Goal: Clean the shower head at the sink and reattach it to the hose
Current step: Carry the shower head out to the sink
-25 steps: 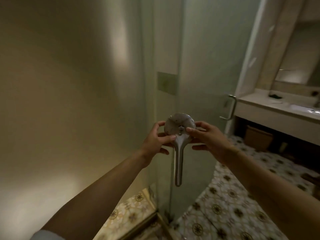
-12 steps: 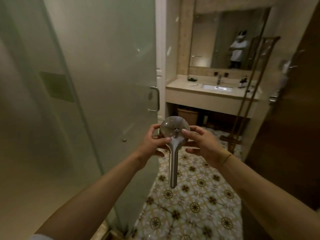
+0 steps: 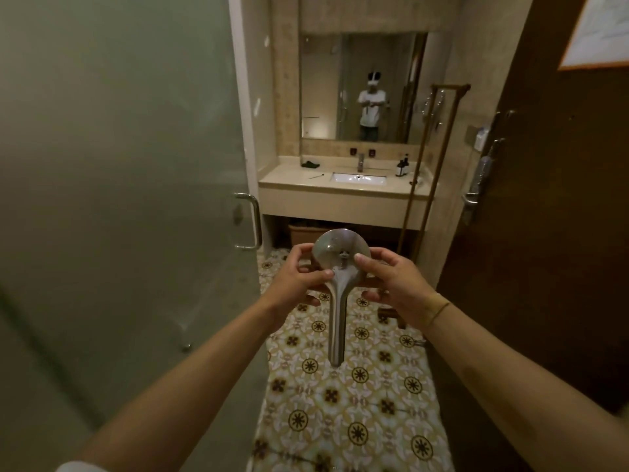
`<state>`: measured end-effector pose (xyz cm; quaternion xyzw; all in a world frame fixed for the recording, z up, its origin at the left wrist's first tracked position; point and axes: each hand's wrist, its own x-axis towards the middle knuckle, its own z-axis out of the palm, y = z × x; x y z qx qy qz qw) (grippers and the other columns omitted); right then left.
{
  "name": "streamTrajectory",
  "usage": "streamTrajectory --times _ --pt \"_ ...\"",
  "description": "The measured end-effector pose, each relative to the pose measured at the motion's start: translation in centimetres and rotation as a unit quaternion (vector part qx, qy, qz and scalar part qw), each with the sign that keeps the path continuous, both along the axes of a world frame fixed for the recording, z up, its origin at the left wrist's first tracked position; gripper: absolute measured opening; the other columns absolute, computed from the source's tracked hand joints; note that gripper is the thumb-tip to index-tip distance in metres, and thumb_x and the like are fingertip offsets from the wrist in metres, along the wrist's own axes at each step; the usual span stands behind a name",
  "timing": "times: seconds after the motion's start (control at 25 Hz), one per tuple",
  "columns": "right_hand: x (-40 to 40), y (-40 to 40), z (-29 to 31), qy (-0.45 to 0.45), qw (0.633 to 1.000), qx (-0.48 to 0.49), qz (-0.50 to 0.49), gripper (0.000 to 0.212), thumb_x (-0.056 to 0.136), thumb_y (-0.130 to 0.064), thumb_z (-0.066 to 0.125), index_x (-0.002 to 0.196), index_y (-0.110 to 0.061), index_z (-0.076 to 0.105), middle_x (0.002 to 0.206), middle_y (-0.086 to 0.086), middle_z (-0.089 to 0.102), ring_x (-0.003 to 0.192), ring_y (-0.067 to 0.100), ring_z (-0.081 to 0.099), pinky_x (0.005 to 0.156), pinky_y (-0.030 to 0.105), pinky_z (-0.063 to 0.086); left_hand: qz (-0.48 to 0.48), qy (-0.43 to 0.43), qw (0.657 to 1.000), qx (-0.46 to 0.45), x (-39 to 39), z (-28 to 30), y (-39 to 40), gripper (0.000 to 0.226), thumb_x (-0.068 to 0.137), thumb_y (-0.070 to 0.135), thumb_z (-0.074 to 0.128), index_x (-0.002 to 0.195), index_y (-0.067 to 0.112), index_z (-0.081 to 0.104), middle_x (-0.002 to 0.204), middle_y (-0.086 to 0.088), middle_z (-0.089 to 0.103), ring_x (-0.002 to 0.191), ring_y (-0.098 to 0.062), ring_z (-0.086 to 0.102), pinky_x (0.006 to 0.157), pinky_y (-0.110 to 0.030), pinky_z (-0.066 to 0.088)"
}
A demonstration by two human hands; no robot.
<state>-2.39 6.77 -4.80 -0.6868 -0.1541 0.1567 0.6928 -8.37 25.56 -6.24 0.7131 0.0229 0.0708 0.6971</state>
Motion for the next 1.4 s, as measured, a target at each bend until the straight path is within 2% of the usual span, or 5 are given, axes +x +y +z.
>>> streamTrajectory --times 0.44,0.88,1.12,1.24,1.4 --pt "12.8 4.0 -0.1 -0.011 0.999 0.019 -0.029 0.036 0.087 -0.035 0.070 0.120 -0.022 0.065 0.108 0.007 0.074 0.097 0.024 0.072 0.075 0.034 0.055 -0.020 -0.018 1.000 0.010 13.4 0.2 4.1 0.051 0.083 0.022 0.070 0.126 0.031 0.043 0.103 -0.006 0.068 0.087 -0.021 0.070 0.062 -0.029 0.051" --pt "36.2 4.3 3.3 -0.027 0.999 0.030 -0.010 0.041 0.085 -0.032 0.071 0.124 -0.022 0.062 0.114 0.008 0.072 0.103 0.022 0.070 0.072 0.031 0.055 -0.006 -0.051 0.999 0.002 36.1 3.2 4.1 0.046 0.084 0.021 0.069 0.122 0.034 0.046 0.101 -0.005 0.072 0.087 -0.018 0.071 0.062 -0.030 0.053" --pt "45.2 5.3 3.8 -0.030 0.999 0.034 -0.012 0.035 0.085 -0.031 0.072 0.119 -0.023 0.065 0.103 0.004 0.076 0.091 0.019 0.072 0.071 0.030 0.056 -0.008 -0.056 0.998 0.000 45.5 3.4 5.2 0.050 0.084 0.020 0.069 0.125 0.033 0.045 0.107 -0.005 0.071 0.093 -0.022 0.070 0.071 -0.039 0.055" --pt "49.5 6.9 3.8 -0.020 0.999 0.041 -0.009 0.029 0.086 -0.029 0.071 0.114 -0.024 0.066 0.099 0.003 0.076 0.087 0.018 0.071 0.073 0.033 0.055 -0.009 -0.052 0.999 0.001 49.5 3.6 6.6 0.050 0.084 0.017 0.069 0.125 0.030 0.045 0.107 -0.006 0.070 0.086 -0.016 0.070 0.061 -0.028 0.051" --pt "56.1 10.5 3.2 -0.011 0.999 0.041 -0.019 0.025 0.086 -0.027 0.072 0.110 -0.022 0.067 0.097 0.005 0.076 0.086 0.019 0.071 0.070 0.033 0.055 -0.008 -0.047 0.999 0.003 56.4 3.1 10.2 0.048 0.084 0.015 0.068 0.124 0.029 0.045 0.104 -0.006 0.070 0.082 -0.013 0.070 0.061 -0.028 0.051"
